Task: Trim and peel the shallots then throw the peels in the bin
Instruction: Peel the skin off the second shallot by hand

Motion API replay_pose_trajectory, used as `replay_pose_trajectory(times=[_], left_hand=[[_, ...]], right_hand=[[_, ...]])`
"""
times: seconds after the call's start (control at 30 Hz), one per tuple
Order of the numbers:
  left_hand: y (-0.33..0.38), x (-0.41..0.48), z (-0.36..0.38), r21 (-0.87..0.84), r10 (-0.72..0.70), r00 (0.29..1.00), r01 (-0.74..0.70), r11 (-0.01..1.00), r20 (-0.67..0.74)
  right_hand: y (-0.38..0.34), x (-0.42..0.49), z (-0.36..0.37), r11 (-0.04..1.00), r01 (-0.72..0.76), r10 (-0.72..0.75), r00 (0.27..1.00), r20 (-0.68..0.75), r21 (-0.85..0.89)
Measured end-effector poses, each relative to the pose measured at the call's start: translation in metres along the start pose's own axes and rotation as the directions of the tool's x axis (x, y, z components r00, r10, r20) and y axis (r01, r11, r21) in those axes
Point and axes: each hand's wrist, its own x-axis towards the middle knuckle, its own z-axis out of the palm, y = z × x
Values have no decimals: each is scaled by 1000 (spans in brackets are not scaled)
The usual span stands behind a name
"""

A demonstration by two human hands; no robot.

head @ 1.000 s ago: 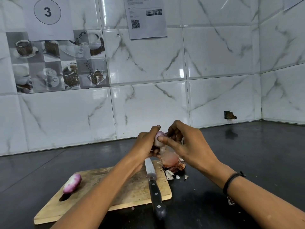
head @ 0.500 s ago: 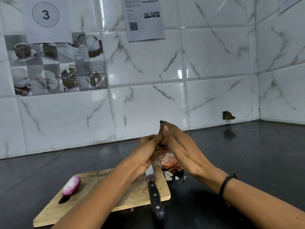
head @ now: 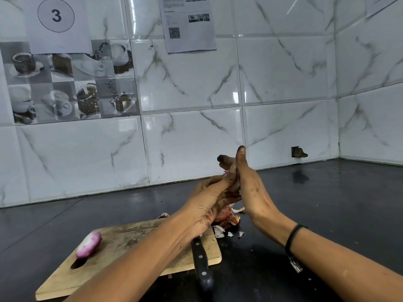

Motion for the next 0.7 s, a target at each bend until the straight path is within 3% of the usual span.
replay_pose_trajectory(times=[0.13, 0.3, 0.43, 0.57, 0.63, 0.7], left_hand=[[1, -1, 0, -30, -43, 995, 46, 999, 90], [6, -4, -1, -52, -40, 979, 51, 997, 199], [5, -2, -8, -21, 2, 978, 2, 1000, 211], [4, -1, -14, 219, 96, 988, -121, 968, 119], [4, 1, -16, 435, 157, 985, -172, 884, 70], [4, -1, -15, 576, 195, 975, -221, 787, 107]], right_hand=[[3, 5, -4, 1000, 31, -31, 998, -52, 2], [5, 15, -8, 933, -44, 81, 993, -88, 358], [6, 17, -10, 953, -16, 47, 994, -95, 303], [3, 15, -9, 975, 13, 16, 991, -130, 223], [-2, 10, -7, 989, 13, 3, 994, -110, 145], [-5, 4, -4, 996, 6, -2, 999, -54, 85]])
